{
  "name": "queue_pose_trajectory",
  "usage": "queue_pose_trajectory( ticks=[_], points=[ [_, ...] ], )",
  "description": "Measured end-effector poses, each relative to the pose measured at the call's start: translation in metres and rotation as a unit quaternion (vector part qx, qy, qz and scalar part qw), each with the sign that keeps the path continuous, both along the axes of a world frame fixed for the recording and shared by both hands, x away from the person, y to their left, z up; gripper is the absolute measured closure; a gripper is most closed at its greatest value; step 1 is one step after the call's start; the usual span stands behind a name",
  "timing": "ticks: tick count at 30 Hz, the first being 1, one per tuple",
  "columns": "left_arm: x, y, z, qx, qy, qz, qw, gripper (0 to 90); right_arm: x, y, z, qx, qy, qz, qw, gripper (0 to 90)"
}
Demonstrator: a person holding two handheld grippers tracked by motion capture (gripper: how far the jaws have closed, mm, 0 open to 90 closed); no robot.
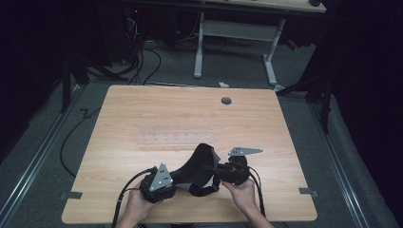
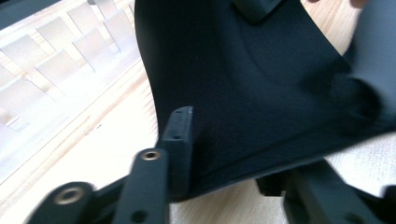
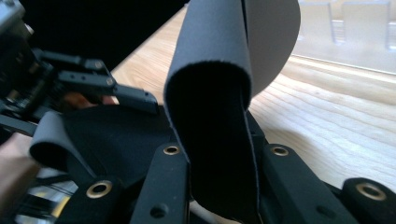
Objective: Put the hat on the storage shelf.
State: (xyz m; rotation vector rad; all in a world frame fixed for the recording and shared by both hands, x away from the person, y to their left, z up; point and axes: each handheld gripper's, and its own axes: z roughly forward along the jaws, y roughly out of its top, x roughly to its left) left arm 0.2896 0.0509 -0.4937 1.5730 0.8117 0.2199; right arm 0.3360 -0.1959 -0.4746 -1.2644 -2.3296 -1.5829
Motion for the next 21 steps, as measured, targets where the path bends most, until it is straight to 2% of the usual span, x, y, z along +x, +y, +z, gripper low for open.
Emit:
queue_pose_trajectory(
  ticks=[2, 5, 6, 9, 11, 16, 19, 21],
  points=[
    [-0.002, 0.001, 0.002, 0.001, -0.005, -0.005, 1.0, 71.3, 0.001, -0.001, 0.0, 0.012, 0.006, 0.002, 0.9999, 77.6],
    [-0.004, 0.0, 0.003, 0.007, -0.014, -0.016, 0.9998, 76.8, 0.0, -0.001, 0.001, 0.013, 0.001, 0.001, 0.9999, 76.2],
    [-0.006, -0.001, 0.004, 0.002, -0.014, -0.02, 0.9997, 78.9, 0.001, -0.002, 0.001, 0.015, 0.001, 0.001, 0.9999, 75.3],
    [-0.009, -0.002, 0.007, 0.006, -0.027, -0.035, 0.999, 85.4, 0.001, -0.004, 0.002, 0.019, -0.004, -0.004, 0.9998, 71.0],
    [-0.012, -0.003, 0.009, 0.007, -0.03, -0.043, 0.9986, 86.6, 0.002, -0.007, 0.003, 0.024, -0.008, -0.003, 0.9997, 67.2],
    [-0.011, 0.0, 0.008, 0.007, -0.016, -0.047, 0.9988, 86.9, -0.002, -0.015, 0.008, 0.03, -0.031, -0.009, 0.999, 54.4],
    [-0.009, 0.003, 0.008, -0.004, -0.008, -0.04, 0.9992, 86.9, -0.003, -0.026, 0.008, 0.052, -0.036, -0.017, 0.9979, 49.6],
    [-0.007, 0.006, 0.01, -0.014, -0.005, -0.033, 0.9993, 86.9, -0.002, -0.035, 0.004, 0.046, -0.038, -0.028, 0.9978, 48.8]
  ],
)
